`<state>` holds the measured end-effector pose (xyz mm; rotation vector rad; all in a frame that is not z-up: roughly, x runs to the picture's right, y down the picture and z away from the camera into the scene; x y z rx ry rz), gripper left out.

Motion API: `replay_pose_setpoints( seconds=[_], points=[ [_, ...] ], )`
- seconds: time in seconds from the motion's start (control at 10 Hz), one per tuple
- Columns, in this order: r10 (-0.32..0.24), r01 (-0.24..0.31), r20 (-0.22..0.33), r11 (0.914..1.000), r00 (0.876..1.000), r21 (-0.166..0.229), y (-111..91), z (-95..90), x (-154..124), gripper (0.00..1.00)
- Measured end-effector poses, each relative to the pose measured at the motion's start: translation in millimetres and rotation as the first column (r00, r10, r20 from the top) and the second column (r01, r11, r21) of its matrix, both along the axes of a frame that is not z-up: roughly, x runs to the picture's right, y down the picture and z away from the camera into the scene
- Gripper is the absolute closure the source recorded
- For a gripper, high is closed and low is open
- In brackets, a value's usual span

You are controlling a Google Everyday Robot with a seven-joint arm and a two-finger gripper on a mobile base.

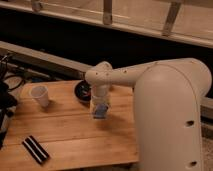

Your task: Wipe the white sponge on the table

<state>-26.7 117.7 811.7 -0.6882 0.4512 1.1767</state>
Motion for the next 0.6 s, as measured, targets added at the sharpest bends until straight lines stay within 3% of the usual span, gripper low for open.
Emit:
replay_pose_setpoints(
  seconds=[0.1, 0.3, 0.6],
  points=[
    [0.023, -0.023, -0.002, 0.9997, 1.000, -0.006, 3.4, 4.8, 8.8, 0.25],
    [0.047, -0.047, -0.003, 0.9989, 0.999, -0.006, 4.2, 6.2, 17.4, 0.41],
    [0.062, -0.062, 0.015, 0.9981, 0.998, -0.006, 3.9, 5.9, 18.0, 0.73]
  ],
)
